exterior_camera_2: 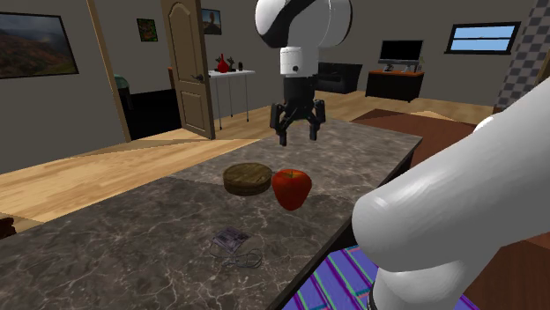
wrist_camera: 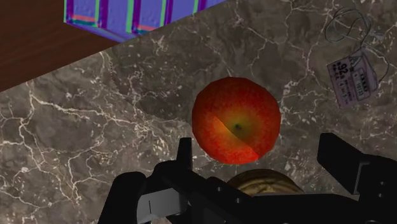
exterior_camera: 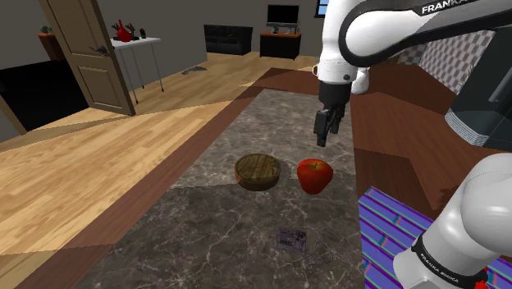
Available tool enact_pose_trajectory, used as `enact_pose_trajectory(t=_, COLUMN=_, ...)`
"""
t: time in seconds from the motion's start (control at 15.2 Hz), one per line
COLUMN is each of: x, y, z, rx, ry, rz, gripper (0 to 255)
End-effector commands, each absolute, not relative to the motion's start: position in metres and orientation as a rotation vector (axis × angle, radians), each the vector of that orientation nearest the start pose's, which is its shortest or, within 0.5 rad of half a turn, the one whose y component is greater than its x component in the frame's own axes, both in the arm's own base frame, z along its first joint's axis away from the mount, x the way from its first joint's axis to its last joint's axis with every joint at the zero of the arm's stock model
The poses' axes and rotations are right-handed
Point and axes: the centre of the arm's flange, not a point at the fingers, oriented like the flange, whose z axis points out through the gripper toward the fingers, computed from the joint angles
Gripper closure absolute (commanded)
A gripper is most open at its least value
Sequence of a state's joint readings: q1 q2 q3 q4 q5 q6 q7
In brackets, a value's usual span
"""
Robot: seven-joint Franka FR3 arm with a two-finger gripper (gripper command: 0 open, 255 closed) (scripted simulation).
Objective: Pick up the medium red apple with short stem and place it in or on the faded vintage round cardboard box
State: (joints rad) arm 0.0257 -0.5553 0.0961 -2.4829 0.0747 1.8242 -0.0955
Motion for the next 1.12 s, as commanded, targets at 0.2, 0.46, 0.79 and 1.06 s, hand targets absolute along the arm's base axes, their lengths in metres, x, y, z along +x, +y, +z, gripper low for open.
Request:
enact_pose_trajectory(t=0.2, x=0.381, y=0.068, z=0.429, rx=-3.122, ry=-0.304, rz=0.179, gripper=0)
enact_pose_trajectory(t=0.46, x=0.378, y=0.068, z=0.408, rx=-3.122, ry=-0.304, rz=0.179, gripper=0)
enact_pose_trajectory(t=0.79, x=0.377, y=0.068, z=0.395, rx=-3.122, ry=-0.304, rz=0.179, gripper=0)
enact_pose_trajectory(t=1.06, x=0.377, y=0.068, z=0.395, rx=-3.122, ry=-0.304, rz=0.179, gripper=0)
